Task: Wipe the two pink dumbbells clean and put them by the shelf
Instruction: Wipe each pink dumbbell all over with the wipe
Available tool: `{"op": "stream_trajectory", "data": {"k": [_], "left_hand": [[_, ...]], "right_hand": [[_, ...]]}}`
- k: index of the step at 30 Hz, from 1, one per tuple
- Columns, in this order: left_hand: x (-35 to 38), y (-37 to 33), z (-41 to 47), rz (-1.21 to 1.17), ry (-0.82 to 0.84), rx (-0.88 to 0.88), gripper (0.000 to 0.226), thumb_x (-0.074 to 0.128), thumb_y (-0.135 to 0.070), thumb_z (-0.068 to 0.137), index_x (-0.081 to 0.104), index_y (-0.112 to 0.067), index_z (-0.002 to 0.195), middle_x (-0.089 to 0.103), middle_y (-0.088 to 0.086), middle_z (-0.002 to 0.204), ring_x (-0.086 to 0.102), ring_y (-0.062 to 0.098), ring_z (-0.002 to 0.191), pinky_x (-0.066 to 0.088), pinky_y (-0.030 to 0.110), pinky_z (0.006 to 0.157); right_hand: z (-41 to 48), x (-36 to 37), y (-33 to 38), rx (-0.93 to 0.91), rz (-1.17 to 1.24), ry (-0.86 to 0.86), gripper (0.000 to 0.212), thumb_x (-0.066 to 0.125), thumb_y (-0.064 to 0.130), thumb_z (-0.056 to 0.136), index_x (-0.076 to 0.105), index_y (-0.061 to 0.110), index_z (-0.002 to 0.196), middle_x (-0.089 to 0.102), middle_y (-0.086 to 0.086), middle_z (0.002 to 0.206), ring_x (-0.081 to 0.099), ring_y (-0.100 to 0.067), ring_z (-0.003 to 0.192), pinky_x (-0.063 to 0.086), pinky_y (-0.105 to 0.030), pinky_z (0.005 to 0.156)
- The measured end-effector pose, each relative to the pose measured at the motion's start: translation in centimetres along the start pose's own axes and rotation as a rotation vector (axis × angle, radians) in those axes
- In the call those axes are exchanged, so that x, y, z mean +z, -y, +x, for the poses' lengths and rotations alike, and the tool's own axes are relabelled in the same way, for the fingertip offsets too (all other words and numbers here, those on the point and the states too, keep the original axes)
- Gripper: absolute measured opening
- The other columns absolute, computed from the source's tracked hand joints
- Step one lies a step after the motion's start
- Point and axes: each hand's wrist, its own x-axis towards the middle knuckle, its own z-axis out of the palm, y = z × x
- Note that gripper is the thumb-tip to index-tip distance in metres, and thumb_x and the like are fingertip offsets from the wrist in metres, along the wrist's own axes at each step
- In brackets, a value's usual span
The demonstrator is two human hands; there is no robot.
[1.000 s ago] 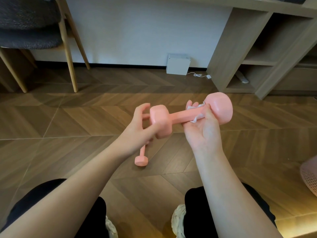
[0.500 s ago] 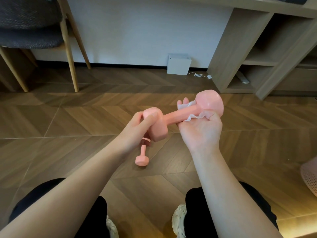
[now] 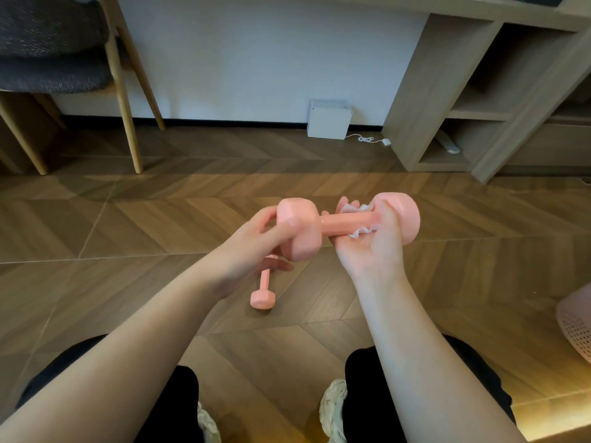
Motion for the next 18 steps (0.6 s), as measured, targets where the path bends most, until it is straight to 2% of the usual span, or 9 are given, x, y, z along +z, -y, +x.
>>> {"op": "stream_trajectory", "data": {"k": [3,5,7,8,11,12,14,16,18], "left_hand": [[-0.21,-0.02,-0.19,0.247,-0.015,0.187,0.080,0.081,-0.034,0.067,0.042,-0.035,0.137,0.058,-0.005,0.128,0.062,0.006,0.111,0.055,0.032,0.092],[-0.05,0.18,-0.10,0.209,-0.024,0.151,0.072,0.078,-0.041,0.068,0.046,-0.035,0.133,0.058,-0.007,0.127,0.061,0.006,0.113,0.054,0.032,0.095],[0.36,0.07,-0.25,0.097,-0.040,0.076,0.046,0.069,-0.046,0.075,0.057,-0.033,0.117,0.065,-0.006,0.116,0.065,0.013,0.110,0.055,0.042,0.095],[0.48,0.12,-0.25,0.095,-0.064,0.069,0.040,0.067,-0.047,0.076,0.058,-0.034,0.112,0.066,-0.007,0.111,0.066,0.014,0.108,0.056,0.043,0.094],[0.49,0.12,-0.29,0.256,-0.159,0.129,0.053,0.068,-0.050,0.070,0.055,-0.035,0.119,0.062,-0.014,0.115,0.062,0.006,0.108,0.056,0.028,0.091],[0.38,0.06,-0.33,0.285,-0.177,0.149,0.055,0.067,-0.049,0.070,0.053,-0.036,0.122,0.061,-0.015,0.116,0.060,0.004,0.108,0.055,0.026,0.089],[0.06,-0.03,-0.33,0.260,-0.184,0.158,0.049,0.066,-0.046,0.073,0.053,-0.038,0.120,0.060,-0.017,0.116,0.060,0.004,0.109,0.057,0.030,0.088],[-0.22,-0.01,-0.24,0.265,-0.190,0.170,0.045,0.066,-0.044,0.074,0.053,-0.040,0.118,0.060,-0.019,0.116,0.059,0.001,0.108,0.056,0.032,0.091],[-0.32,-0.01,-0.12,0.287,-0.201,0.179,0.050,0.066,-0.044,0.075,0.054,-0.035,0.123,0.060,-0.019,0.117,0.059,-0.001,0.108,0.054,0.033,0.095]], "right_hand": [[-0.10,-0.14,0.19,0.008,0.020,0.022,0.020,0.055,0.029,0.096,0.051,0.009,0.090,0.051,-0.009,0.099,0.062,-0.022,0.093,0.046,-0.047,0.102],[-0.23,-0.22,0.07,0.014,0.025,0.020,0.022,0.057,0.030,0.094,0.053,0.008,0.097,0.050,-0.010,0.106,0.059,-0.023,0.099,0.047,-0.044,0.104],[-0.38,-0.18,-0.17,0.025,0.010,0.010,0.023,0.058,0.029,0.094,0.055,0.007,0.100,0.053,-0.010,0.103,0.060,-0.023,0.103,0.045,-0.044,0.107],[-0.41,-0.14,-0.28,0.030,-0.010,0.005,0.024,0.057,0.030,0.095,0.057,0.007,0.103,0.056,-0.011,0.104,0.062,-0.024,0.106,0.044,-0.045,0.107],[-0.37,0.06,-0.29,0.048,-0.182,-0.010,0.029,0.049,0.037,0.097,0.058,0.018,0.116,0.066,-0.012,0.115,0.065,-0.030,0.113,0.043,-0.052,0.104],[-0.26,0.12,-0.28,0.049,-0.265,-0.026,0.028,0.046,0.039,0.097,0.059,0.019,0.113,0.069,-0.011,0.113,0.065,-0.029,0.110,0.041,-0.054,0.104],[-0.07,0.21,-0.24,0.038,-0.403,-0.055,0.025,0.045,0.039,0.096,0.058,0.019,0.103,0.069,-0.005,0.094,0.064,-0.024,0.095,0.040,-0.051,0.103],[-0.12,0.42,-0.14,0.040,-0.429,-0.091,0.021,0.049,0.036,0.096,0.057,0.019,0.106,0.063,-0.002,0.071,0.062,-0.019,0.073,0.050,-0.036,0.088],[-0.05,0.55,0.14,0.053,-0.373,-0.106,0.021,0.054,0.032,0.097,0.057,0.019,0.114,0.059,-0.001,0.066,0.059,-0.014,0.060,0.053,-0.024,0.058]]}}
